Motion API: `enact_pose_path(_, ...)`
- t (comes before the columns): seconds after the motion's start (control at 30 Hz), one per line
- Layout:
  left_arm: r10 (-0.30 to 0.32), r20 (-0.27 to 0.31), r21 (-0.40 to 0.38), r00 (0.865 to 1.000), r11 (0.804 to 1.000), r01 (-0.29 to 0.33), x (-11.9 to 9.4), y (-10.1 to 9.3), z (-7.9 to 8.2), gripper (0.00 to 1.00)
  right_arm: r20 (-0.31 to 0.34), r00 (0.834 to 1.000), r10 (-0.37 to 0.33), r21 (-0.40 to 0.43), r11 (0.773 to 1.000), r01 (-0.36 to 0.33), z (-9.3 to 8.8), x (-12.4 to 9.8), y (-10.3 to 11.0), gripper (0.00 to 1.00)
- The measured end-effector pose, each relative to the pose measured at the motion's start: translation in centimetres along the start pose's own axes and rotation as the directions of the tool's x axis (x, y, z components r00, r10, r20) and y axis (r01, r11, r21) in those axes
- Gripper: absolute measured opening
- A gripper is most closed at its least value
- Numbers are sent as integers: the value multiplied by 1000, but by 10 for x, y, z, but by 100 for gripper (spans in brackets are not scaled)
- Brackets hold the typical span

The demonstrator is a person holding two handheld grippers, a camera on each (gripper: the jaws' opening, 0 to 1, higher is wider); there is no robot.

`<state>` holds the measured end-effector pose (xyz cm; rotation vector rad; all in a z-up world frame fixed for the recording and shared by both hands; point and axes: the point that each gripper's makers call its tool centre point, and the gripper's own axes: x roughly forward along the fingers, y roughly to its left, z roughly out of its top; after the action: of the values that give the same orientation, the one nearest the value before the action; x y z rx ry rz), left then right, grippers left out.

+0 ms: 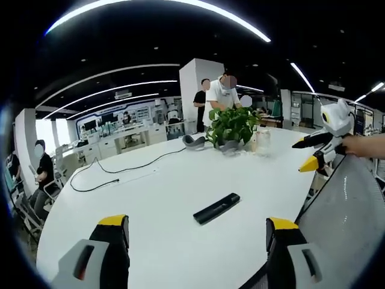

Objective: Press the specified remote control buttons in sequence, fully releasing each button before pressing the next.

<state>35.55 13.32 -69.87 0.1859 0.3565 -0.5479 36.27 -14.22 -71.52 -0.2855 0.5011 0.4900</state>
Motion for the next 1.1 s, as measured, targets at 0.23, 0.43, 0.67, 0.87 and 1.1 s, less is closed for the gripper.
enact_pose_path(0.23,-10,-28,-9,1000,1000,9,4,-2,-4,99,-8,1000,2,23,1000,-2,-1,0,-1,75)
enact_pose_path(0.43,-12,-65,-10,998,1000,12,9,0,-6,100,-1,1000,12,23,1000,-12,1,1,-2,78)
enact_pose_path(0.67,-120,-236,125,964,980,153,26,-15,-25,99,19,1000,-7,36,999,6,2,0,-10,74)
enact_pose_path(0.87,-217,-306,191,927,940,283,47,-28,-25,85,24,1000,-8,50,999,7,2,0,-12,70)
enact_pose_path(1.1,-317,-384,143,867,907,396,71,-31,-29,71,24,1000,4,39,999,-4,1,1,-9,68)
